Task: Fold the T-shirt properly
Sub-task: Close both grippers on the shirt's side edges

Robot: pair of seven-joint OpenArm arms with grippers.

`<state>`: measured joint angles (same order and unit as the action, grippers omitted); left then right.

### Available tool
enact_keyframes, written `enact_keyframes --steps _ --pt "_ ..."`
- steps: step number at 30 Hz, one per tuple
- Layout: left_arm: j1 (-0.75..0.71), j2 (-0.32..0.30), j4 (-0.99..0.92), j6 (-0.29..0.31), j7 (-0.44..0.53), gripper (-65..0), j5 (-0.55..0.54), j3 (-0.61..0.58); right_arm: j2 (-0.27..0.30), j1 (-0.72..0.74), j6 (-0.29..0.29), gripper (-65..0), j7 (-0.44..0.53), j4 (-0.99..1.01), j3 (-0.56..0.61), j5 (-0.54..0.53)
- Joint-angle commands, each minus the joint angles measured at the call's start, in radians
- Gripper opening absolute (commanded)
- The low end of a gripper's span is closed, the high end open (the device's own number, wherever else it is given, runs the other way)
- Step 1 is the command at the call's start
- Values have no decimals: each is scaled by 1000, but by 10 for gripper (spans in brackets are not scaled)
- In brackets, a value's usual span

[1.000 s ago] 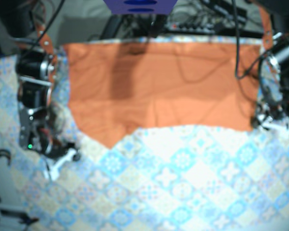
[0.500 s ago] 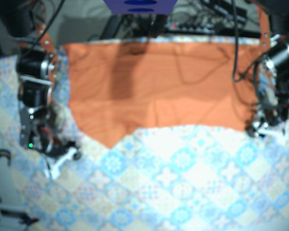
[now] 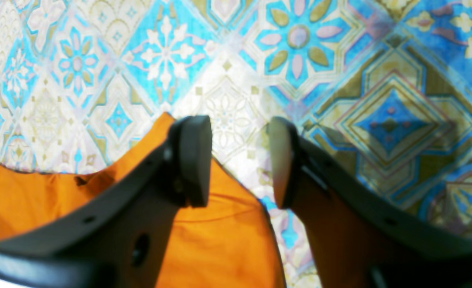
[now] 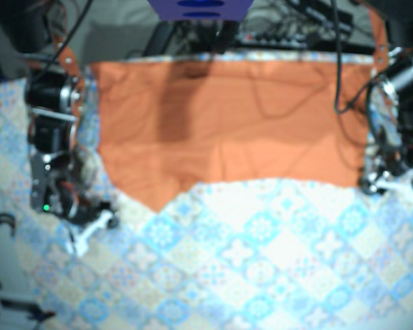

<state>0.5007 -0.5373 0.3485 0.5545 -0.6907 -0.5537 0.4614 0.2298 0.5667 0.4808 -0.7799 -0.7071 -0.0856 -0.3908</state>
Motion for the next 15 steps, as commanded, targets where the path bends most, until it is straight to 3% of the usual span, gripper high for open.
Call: enact_keyframes --steps 1,4,8,15 --pt "28 -17 13 11 18 -252 -16 0 10 25 5 -410 17 -18 -1 -12" --pt "28 0 13 8 22 -252 -16 4 9 25 5 -410 17 -30 -1 -12" --pt "28 24 13 -55 52 -252 -22 6 9 -1 5 -410 17 -67 -1 -10" --pt "28 46 11 -61 53 -253 -26 7 9 -29 3 -410 9 -121 -1 -12"
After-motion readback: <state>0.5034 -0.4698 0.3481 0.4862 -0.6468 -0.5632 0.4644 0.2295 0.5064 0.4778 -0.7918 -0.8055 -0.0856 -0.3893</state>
